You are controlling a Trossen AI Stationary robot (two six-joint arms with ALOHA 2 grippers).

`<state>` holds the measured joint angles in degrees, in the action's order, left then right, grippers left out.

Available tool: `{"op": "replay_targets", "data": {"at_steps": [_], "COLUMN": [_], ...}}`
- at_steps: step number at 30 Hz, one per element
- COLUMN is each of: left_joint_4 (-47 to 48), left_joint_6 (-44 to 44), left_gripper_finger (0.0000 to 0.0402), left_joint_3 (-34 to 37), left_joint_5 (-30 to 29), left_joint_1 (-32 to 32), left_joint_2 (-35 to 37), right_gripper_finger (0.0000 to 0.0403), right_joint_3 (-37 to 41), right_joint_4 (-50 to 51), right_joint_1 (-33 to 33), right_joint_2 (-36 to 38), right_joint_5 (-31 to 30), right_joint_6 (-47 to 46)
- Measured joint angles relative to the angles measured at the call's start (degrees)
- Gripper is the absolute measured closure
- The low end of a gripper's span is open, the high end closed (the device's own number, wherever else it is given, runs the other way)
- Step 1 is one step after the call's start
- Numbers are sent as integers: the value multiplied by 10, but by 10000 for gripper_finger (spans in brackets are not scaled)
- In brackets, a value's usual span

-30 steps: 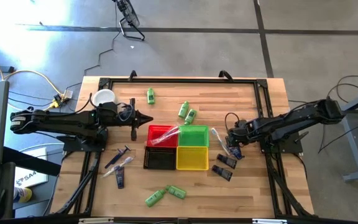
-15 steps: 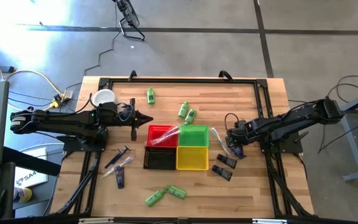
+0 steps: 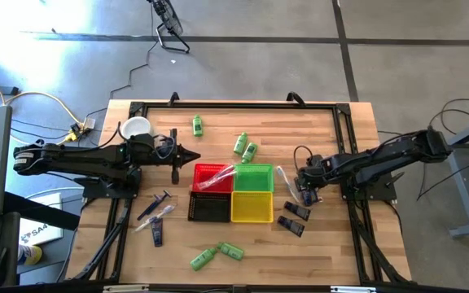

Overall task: Pick & Place Travel size toiletries
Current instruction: Put the blue razor into the green bin

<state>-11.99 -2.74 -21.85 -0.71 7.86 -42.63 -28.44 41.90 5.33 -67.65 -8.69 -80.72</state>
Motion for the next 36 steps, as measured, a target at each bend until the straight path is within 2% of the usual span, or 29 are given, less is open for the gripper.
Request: {"op": "replay_targets", "data": {"at_steps": [9,17,26,31,36], "left_joint_4": [2,1,1,1,1], "left_joint_6": [0,0,0,0,0], "left_gripper_finger": [401,401,401,401,401], "left_joint_3": [0,0,0,0,0], "left_joint_5": [0,0,0,0,0], "left_joint_1": [0,0,0,0,0], "left_joint_2": [0,0,0,0,0], "right_gripper_finger": [366,374,374,373,372], "right_joint_3": [-23,-56,-100,-108,-109], "right_joint_4": [29,34,24,-45,-166], "right_joint_1": [-1,-1,-1,-1,-1], "right_joint_2": [21,41,66,70,70], "right_joint_5": [-60,-133,-184,-193,-189], "right_joint_6": [22,82,165,233,335]}}
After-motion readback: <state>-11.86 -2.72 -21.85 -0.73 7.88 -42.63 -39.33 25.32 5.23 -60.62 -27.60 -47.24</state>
